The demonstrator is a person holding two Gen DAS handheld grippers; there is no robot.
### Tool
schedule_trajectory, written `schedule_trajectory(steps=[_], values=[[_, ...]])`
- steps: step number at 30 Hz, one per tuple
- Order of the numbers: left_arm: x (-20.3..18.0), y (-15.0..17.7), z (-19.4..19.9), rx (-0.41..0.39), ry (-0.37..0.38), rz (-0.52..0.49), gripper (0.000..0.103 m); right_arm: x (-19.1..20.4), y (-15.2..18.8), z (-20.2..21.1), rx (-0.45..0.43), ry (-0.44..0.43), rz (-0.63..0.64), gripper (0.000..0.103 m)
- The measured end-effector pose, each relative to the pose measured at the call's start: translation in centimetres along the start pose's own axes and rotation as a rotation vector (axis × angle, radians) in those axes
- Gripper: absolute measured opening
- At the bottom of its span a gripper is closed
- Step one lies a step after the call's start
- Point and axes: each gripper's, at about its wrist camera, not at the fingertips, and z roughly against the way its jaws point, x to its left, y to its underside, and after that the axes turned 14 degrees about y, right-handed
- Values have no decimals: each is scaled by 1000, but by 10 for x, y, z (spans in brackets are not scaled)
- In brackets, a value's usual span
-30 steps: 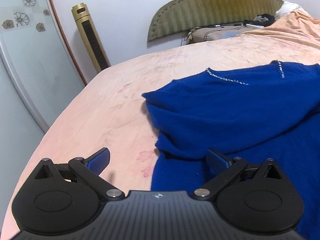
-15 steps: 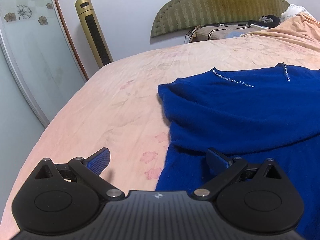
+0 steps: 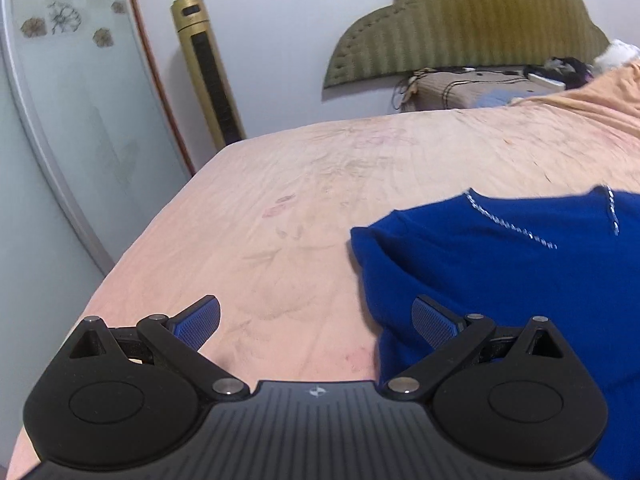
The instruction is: Fold small clothes
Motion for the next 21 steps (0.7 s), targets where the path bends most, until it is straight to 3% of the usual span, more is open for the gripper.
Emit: schedule_trajectory(steps=[2,3,5,10,12,14,16,18,21], values=[[1,1,2,-1,29,24,103,1,-3,0,-5,51,22,18],[-1,3,4,2,43,28,103,-1,-4,-1,-4,96,27,29],[-4,10,6,12,57,16,103,-6,-6,2,-24,150,17,39],[-14,24,13,40,72,-7,103,7,-17,23,-197,226,-16,39],[-15,28,17,47,85,4,103,40,-21,21,-202,155,95,39],[-18,30,19,52,97,17,103,88,-18,2,-73,23,261,39],[-21,33,25,47,99,19,103,137,-4,-22,84,-161,373,39],[-24,36,30,39,84,11,103,183,15,-42,182,-301,493,40],[-27,40,37,32,78,2,103,244,48,-64,201,-355,699,40]])
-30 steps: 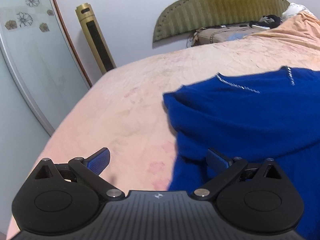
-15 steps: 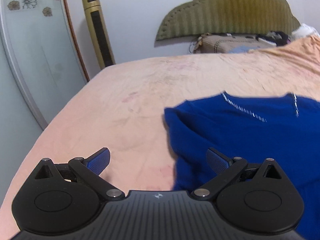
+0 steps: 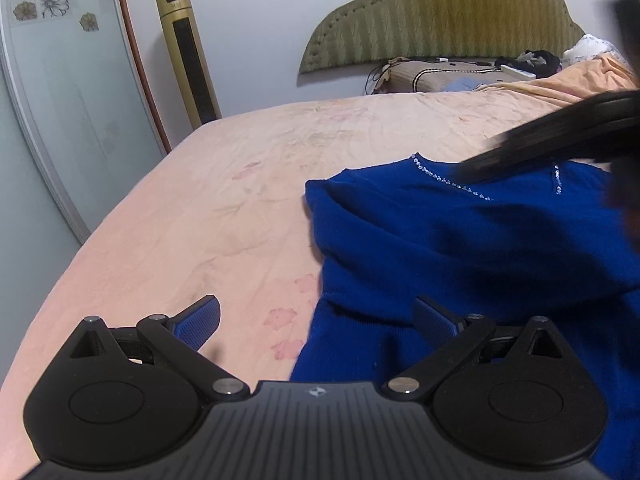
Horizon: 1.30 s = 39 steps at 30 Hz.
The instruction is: Fold small clothes
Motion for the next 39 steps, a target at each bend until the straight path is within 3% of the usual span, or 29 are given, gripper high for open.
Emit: schedule_trajectory(steps=[2,4,6,8,10,12,15,19,20,21,23,25,30,34,39], values=[[1,3,4,2,12,6,103,22,-7,-26,37,-41,63,40],[3,5,6,4,23,18,103,35,-11,-44,56,-85,86,48],[4,8,6,9,34,26,103,42,-16,-59,47,-94,101,59],[4,11,6,13,36,33,103,44,-18,-67,31,-105,101,60],[4,13,5,17,40,37,103,46,-19,-72,52,-150,93,47],[4,14,5,19,41,42,103,50,-21,-73,76,-159,107,7],[5,15,4,22,43,55,103,62,-23,-66,0,-81,164,7],[1,14,1,36,49,64,103,66,-38,-67,-76,32,92,7],[-1,14,0,37,48,59,103,67,-40,-68,-82,48,85,10],[-2,13,1,36,45,53,103,67,-41,-70,-67,52,83,22],[-4,13,1,35,37,43,103,66,-40,-67,-35,76,81,28],[-3,14,1,33,29,42,103,57,-35,-46,-72,98,57,30],[9,9,-10,34,-17,37,103,14,5,30,-67,171,1,34],[22,-2,-23,32,-32,54,103,-32,51,77,-6,300,-54,35],[25,-3,-44,79,-99,30,103,-84,92,90,59,429,-138,42]])
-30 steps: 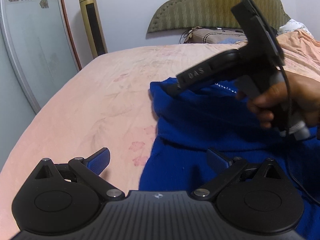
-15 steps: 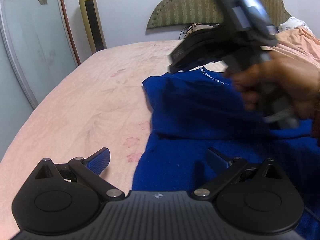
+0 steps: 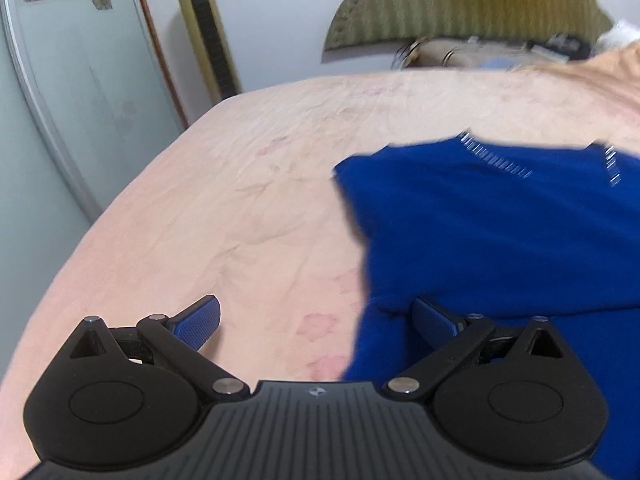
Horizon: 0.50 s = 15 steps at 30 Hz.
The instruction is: Fold small clothes
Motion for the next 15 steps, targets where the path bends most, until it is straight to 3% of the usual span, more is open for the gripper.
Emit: schedule_trajectory(steps=[4,6,8,10,15], values=[[4,4,10,-12,5,22,103,-1,3,18,-72,68,-40,47],[2,6,14,-17,1,20,103,6,9,29,-120,43,-15,65],[0,9,16,-4,-7,18,103,12,18,22,-79,30,22,75],[-3,11,21,-3,6,18,103,14,29,11,-17,77,33,73],[-12,22,34,0,30,6,103,9,48,41,-74,53,-46,76]])
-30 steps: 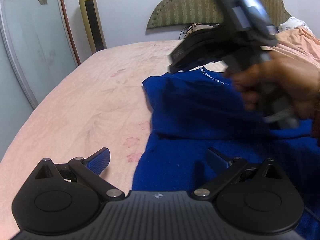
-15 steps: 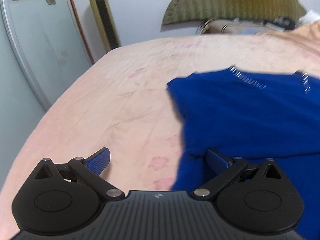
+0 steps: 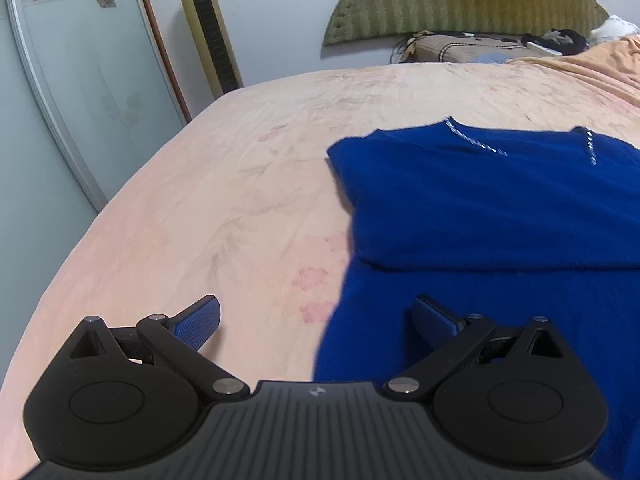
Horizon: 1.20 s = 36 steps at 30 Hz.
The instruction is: Fold small clothes
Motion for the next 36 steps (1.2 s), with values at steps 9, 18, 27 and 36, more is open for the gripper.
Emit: schedule_trajectory(steps=[9,18,27,36], values=[[-18,24,23,20,86,31,103,-5,38,53,30,-41,8,78],[-31,48,40,35,145,52,103,-9,64,83,6,-42,-3,81],[-34,55,66,-15,171,17,103,-8,76,105,-44,19,45,81],[-21,76,90,-10,267,55,103,5,93,120,-41,-162,-49,79]])
